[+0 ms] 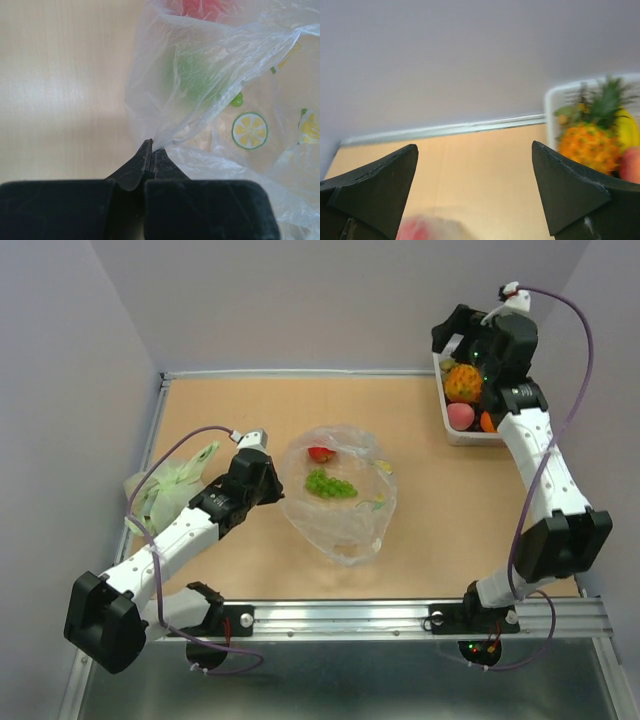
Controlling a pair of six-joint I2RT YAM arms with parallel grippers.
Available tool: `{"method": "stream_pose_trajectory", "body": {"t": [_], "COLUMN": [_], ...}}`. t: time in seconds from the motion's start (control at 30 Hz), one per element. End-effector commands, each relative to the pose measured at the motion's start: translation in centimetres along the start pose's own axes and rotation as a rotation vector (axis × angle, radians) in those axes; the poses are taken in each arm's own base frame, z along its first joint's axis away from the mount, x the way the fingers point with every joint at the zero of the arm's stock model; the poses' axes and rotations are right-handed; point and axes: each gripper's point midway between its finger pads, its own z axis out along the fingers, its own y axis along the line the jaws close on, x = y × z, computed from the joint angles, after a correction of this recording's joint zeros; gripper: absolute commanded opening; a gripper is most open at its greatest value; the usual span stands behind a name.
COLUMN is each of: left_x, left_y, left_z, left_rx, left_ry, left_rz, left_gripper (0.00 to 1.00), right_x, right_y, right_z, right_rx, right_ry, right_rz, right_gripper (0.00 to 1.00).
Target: Untie the knot of the plastic bag and take out the fruit
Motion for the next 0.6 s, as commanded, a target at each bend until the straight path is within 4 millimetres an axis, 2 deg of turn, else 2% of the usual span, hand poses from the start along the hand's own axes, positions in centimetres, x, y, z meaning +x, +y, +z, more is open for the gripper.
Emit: {"method": "stream_pose_trajectory", "body": {"t": [0.0, 0.03, 0.07, 0.1, 0.2, 0.23, 0.3, 0.33, 0.37, 0.4, 0.5, 0.53, 0.57], "left_x": [-2.0, -2.1, -2.4, -2.3, -2.6, -2.7, -2.7, -2.7, -2.8, -2.7, -2.6, -2.5, -2.4], "left_y": [-0.8, -0.9, -1.0, -0.9, -0.9, -0.9, -0.9, -0.9, -0.9, -0.9, -1.1, -1.2, -1.3], "left_z": [0.0, 0.0, 0.0, 0.2, 0.3, 0.4, 0.5, 0.6, 0.6, 0.8, 0.8, 0.8, 0.8], "left_rx": [0.002, 0.003, 0.003, -0.001, -0.009, -0.012, -0.017, -0.016, -0.017, -0.021, -0.011, -0.008, 0.0], "left_ry": [-0.039, -0.039, -0.041, -0.037, -0.042, -0.043, -0.041, -0.04, -0.041, -0.036, -0.028, -0.024, -0.021], "left_rz": [0.029, 0.03, 0.033, 0.036, 0.044, 0.049, 0.051, 0.055, 0.056, 0.058, 0.058, 0.055, 0.053], "left_gripper": [0.0, 0.0, 0.0, 0.0, 0.0, 0.0, 0.0, 0.0, 0.0, 0.0, 0.0, 0.0, 0.0], "right_x": [2.4, 2.3, 4.1, 4.0, 7.0, 8.3, 11.0, 12.6, 13.9, 16.2, 20.1, 21.5, 22.5], "right_y": [8.9, 10.8, 11.2, 12.6, 14.9, 16.7, 17.7, 19.1, 19.4, 20.2, 21.3, 22.2, 22.4], "right_z": [-5.5, -7.7, -8.5, -10.5, -13.5, -15.1, -17.3, -18.8, -19.6, -20.9, -22.7, -23.9, -23.9], "right_rx": [-0.289, -0.348, -0.385, -0.439, -0.57, -0.638, -0.706, -0.769, -0.793, -0.839, -0.885, -0.914, -0.895], "right_ry": [0.026, 0.016, 0.056, 0.047, 0.096, 0.112, 0.152, 0.185, 0.22, 0.276, 0.379, 0.412, 0.436], "right_rz": [-0.225, -0.233, -0.238, -0.246, -0.293, -0.316, -0.356, -0.359, -0.362, -0.37, -0.379, -0.383, -0.374], "right_gripper": [0.99, 0.99, 0.99, 0.99, 0.99, 0.99, 0.99, 0.98, 0.98, 0.97, 0.95, 0.94, 0.94]}}
